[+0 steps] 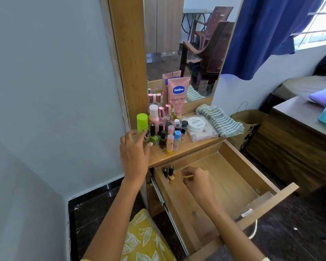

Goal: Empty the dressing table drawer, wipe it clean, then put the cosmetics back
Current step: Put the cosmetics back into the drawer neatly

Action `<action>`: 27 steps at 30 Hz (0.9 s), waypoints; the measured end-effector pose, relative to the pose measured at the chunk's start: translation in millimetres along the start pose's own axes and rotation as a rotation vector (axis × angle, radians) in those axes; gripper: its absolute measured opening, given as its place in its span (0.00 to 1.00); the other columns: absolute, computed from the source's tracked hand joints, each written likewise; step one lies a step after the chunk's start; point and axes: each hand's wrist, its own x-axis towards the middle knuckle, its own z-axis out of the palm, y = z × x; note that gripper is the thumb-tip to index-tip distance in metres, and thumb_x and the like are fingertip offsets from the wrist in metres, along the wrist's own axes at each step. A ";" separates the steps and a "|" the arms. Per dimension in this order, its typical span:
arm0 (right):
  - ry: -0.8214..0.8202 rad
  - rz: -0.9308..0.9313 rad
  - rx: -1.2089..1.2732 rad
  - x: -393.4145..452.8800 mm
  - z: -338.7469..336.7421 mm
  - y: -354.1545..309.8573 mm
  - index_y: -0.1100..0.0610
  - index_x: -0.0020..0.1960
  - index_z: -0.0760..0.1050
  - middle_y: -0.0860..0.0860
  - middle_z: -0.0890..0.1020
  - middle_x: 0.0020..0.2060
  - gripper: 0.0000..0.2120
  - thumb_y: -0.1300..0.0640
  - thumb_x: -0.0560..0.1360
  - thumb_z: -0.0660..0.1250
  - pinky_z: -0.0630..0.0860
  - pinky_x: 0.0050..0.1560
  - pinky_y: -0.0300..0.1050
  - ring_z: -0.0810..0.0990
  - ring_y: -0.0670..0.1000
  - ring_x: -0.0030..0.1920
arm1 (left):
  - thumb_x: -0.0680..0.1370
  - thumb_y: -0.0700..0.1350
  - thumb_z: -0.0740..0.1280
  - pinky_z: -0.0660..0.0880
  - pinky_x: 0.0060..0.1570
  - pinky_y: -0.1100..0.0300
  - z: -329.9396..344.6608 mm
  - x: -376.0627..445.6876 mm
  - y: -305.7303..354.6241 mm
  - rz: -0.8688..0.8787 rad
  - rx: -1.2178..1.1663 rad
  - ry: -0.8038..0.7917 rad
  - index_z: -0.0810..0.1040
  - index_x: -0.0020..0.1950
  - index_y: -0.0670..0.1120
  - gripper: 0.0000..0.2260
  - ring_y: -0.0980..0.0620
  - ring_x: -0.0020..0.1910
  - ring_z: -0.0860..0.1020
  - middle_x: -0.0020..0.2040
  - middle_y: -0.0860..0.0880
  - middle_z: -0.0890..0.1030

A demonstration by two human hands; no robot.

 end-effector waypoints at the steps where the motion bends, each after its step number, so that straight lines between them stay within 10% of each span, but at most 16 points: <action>1: 0.011 -0.008 0.002 -1.4 -1.2 -0.3 0.55 0.54 0.79 0.48 0.83 0.50 0.10 0.62 0.74 0.69 0.77 0.49 0.34 0.80 0.43 0.49 | 0.73 0.46 0.71 0.75 0.49 0.54 -0.6 0.6 0.0 0.007 -0.032 0.004 0.77 0.61 0.45 0.17 0.44 0.57 0.74 0.56 0.43 0.78; 7: 0.080 -0.091 0.120 -6.5 -14.2 -21.0 0.52 0.53 0.80 0.42 0.83 0.46 0.08 0.56 0.74 0.70 0.75 0.43 0.27 0.79 0.37 0.43 | 0.74 0.41 0.71 0.70 0.39 0.68 -10.6 -18.3 4.2 0.087 -0.183 0.051 0.78 0.51 0.43 0.07 0.55 0.42 0.79 0.45 0.48 0.81; 16: 0.167 -0.350 0.250 -12.9 -24.2 -42.3 0.50 0.51 0.79 0.40 0.82 0.41 0.12 0.59 0.69 0.73 0.77 0.38 0.34 0.80 0.39 0.42 | 0.74 0.41 0.71 0.76 0.49 0.66 -17.3 -70.6 36.6 0.270 -0.423 -0.101 0.79 0.54 0.43 0.10 0.60 0.50 0.78 0.51 0.51 0.80; 21: 0.107 -0.160 0.111 2.7 -22.3 -19.5 0.51 0.49 0.80 0.42 0.82 0.43 0.10 0.57 0.69 0.74 0.75 0.42 0.30 0.79 0.39 0.42 | 0.76 0.45 0.69 0.76 0.48 0.69 -17.0 -69.4 34.7 0.174 -0.407 -0.150 0.78 0.61 0.47 0.14 0.62 0.50 0.78 0.53 0.53 0.82; 27: -0.090 0.148 -0.103 38.1 0.6 9.0 0.55 0.51 0.80 0.52 0.83 0.46 0.14 0.58 0.67 0.76 0.78 0.48 0.49 0.80 0.55 0.49 | 0.75 0.43 0.69 0.67 0.41 0.77 -23.4 -52.4 16.2 0.071 -0.266 -0.060 0.82 0.52 0.46 0.07 0.62 0.45 0.76 0.49 0.54 0.80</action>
